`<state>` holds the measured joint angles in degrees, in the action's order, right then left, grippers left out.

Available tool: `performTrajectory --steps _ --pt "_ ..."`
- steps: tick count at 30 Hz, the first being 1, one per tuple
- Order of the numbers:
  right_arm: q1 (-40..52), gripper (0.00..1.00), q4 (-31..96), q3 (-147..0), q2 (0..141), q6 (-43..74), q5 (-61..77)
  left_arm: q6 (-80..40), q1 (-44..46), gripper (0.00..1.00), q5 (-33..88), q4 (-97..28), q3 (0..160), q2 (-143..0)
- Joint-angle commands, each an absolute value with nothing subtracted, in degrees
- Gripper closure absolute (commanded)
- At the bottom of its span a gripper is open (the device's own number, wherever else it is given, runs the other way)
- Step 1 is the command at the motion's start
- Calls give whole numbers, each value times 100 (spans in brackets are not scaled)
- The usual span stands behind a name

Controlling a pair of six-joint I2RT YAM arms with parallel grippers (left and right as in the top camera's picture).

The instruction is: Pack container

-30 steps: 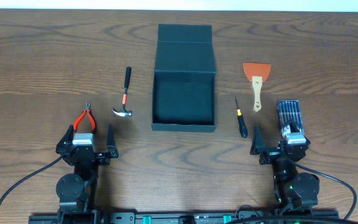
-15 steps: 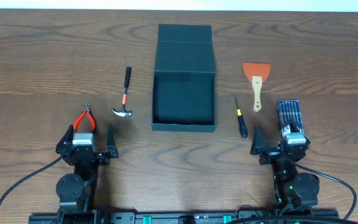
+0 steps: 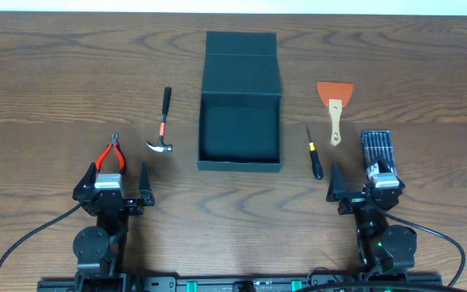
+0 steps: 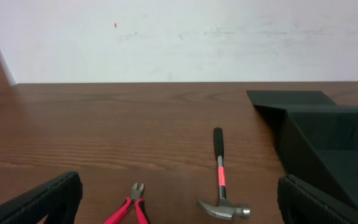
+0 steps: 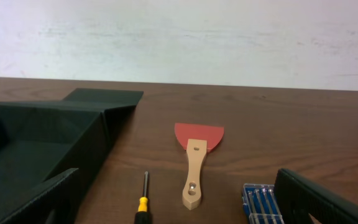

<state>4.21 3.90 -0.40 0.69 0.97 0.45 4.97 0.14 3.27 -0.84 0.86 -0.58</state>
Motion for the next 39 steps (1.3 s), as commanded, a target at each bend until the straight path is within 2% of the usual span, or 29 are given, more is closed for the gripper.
performTrajectory --steps 1,31,35,39 --pt "405 1 410 -30 32 34 86 578 30 1 408 -174 27 -23" --pt "405 1 296 -128 56 -54 73 578 30 2 408 -174 27 -23" --pt "403 1 377 -631 517 -56 -303 578 30 2 408 -174 27 -23" --pt "405 1 838 -1822 1778 -519 -370 578 30 2 408 -174 27 -23"
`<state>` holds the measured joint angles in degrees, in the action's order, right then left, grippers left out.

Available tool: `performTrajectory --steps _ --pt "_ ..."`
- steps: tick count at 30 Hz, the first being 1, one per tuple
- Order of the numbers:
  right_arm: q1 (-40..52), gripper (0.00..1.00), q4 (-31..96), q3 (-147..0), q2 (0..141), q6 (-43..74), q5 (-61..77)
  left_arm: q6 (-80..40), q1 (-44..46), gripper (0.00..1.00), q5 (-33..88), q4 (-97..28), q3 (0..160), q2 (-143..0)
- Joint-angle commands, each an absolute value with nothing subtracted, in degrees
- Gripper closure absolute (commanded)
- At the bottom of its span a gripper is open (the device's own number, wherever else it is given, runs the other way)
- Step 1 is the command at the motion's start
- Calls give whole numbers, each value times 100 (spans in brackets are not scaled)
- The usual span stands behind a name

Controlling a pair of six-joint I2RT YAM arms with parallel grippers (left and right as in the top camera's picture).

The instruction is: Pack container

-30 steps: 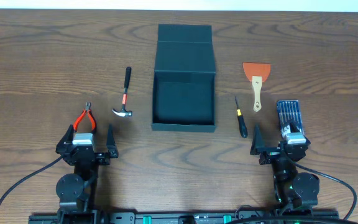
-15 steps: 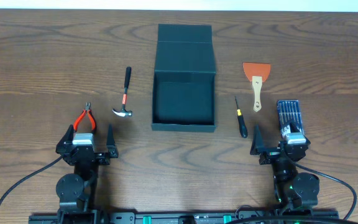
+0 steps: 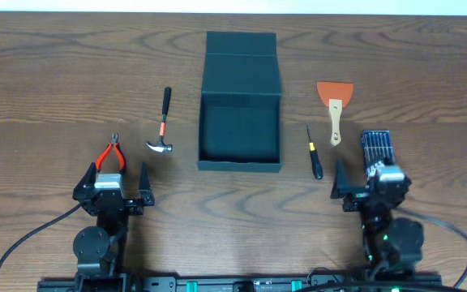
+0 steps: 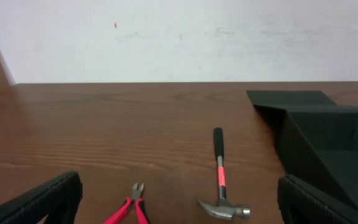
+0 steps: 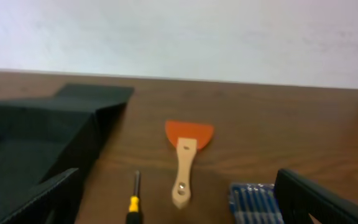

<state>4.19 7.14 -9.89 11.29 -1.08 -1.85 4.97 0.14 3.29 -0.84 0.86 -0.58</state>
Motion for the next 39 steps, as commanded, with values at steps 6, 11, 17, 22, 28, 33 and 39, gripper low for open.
performTrajectory --steps 6,11,17,22,28,33,39 --pt "403 1 2827 -4851 4713 -755 -172 578 30 2 405 -174 27 -23" --pt "403 1 5129 -7583 7061 -753 209 578 30 1 408 -174 27 -23" --pt "405 1 6473 -9378 8812 -628 628 578 30 1 408 -174 27 -23" --pt "381 1 6525 -9400 9378 -174 622 578 30 2 408 -174 27 -23" --pt "-36 1 7107 -9397 9671 -215 -172 578 30 2 408 -174 27 -23" --pt "-600 1 7426 -9393 9675 -895 -148 578 30 2 408 -174 27 -23" --pt "-1179 1 7533 -9314 9675 -1135 106 578 30 1 405 -174 27 -23"
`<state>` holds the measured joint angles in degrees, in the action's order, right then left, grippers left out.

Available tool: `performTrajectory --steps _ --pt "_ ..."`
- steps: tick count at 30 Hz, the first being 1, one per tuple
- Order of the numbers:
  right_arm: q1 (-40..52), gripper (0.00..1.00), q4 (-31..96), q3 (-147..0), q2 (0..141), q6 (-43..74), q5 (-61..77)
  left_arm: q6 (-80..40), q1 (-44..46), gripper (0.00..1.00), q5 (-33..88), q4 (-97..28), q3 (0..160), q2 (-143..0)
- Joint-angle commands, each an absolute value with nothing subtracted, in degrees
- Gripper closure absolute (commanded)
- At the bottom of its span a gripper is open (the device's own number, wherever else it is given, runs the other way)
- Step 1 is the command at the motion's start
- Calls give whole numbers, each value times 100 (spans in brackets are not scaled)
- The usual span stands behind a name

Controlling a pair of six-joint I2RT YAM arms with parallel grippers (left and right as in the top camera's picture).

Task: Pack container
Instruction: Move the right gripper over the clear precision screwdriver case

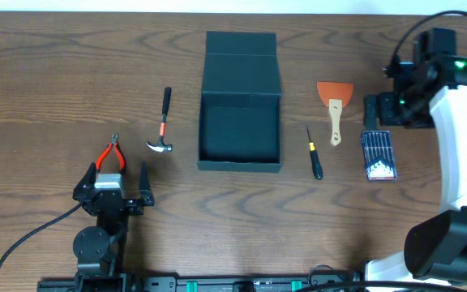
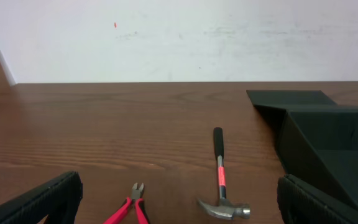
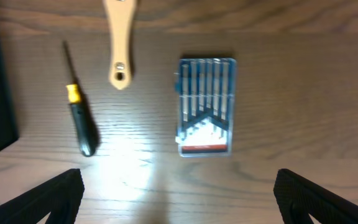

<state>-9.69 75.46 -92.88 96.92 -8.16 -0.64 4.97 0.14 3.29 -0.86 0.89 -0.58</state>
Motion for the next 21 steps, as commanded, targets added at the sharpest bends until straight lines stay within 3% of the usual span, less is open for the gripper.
performTrajectory --steps 1,21 --pt "-1243 1 7507 -9273 9675 -1229 261 578 30 1 408 -174 27 -23" --pt "-1868 1 5214 -6729 9677 -1828 257 578 30 1 408 -174 27 -23"
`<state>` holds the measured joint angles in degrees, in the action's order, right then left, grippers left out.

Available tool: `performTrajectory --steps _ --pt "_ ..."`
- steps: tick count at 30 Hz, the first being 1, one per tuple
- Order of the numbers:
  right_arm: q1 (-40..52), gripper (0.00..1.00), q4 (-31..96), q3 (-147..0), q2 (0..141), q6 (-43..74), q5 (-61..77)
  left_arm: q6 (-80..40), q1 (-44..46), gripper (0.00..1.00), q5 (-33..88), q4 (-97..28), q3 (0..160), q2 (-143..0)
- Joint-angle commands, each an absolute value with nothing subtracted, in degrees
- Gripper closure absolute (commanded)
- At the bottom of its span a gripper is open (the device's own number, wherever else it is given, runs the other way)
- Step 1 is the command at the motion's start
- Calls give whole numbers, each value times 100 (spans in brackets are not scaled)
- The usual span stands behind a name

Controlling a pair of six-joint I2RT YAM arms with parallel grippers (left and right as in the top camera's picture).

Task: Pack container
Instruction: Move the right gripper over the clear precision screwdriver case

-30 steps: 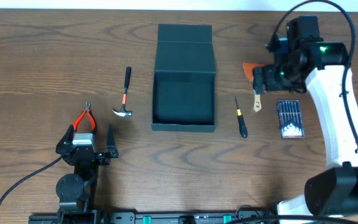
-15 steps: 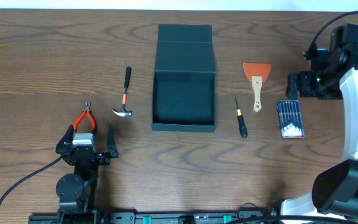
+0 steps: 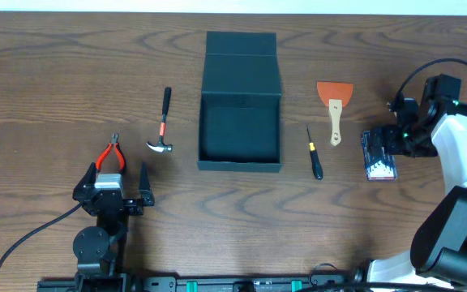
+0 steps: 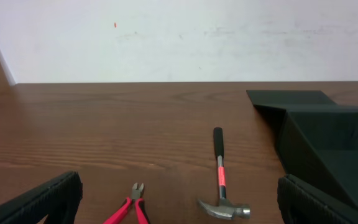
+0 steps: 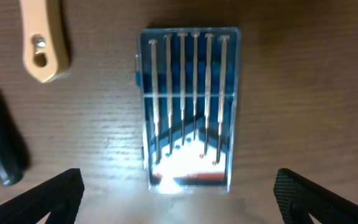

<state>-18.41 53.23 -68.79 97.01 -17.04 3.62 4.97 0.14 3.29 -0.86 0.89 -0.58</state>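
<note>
An open black box [image 3: 240, 128] with its lid folded back sits mid-table. A clear blue case of small screwdrivers [image 5: 188, 106] lies flat at the right [image 3: 379, 156]. My right gripper [image 5: 178, 202] hangs open right above it, fingers wide on either side, touching nothing. A black-and-yellow screwdriver [image 3: 314, 153] and an orange scraper with a wooden handle [image 3: 334, 107] lie between case and box. Left of the box are a hammer [image 3: 163, 124] and red pliers [image 3: 110, 154]. My left gripper [image 4: 179, 214] rests open at the near edge behind the pliers.
The box's near wall [image 4: 319, 162] rises at the right of the left wrist view. A pale wall [image 4: 179, 37] stands beyond the table's far edge. Cables [image 3: 23, 243] trail from the arm bases at the front edge.
My right gripper has come down closer over the screwdriver case, which now fills the middle of its view. In the overhead view the arm has shifted nearer. The left arm is unchanged.
Both grippers rested open at the front edge, the right one just behind the case. The right arm then stirred, later stood high over the right-hand tools looking down, and now hangs low over the case. No tool has moved.
</note>
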Motion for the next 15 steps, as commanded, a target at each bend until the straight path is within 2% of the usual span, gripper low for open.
performTrajectory --steps 1,15 --pt "-1868 1 5153 -6678 9677 -1828 257 578 30 2 408 -174 27 -23" --pt "-1868 1 4431 -6180 9677 -1806 -123 578 30 2 408 -174 27 -23"
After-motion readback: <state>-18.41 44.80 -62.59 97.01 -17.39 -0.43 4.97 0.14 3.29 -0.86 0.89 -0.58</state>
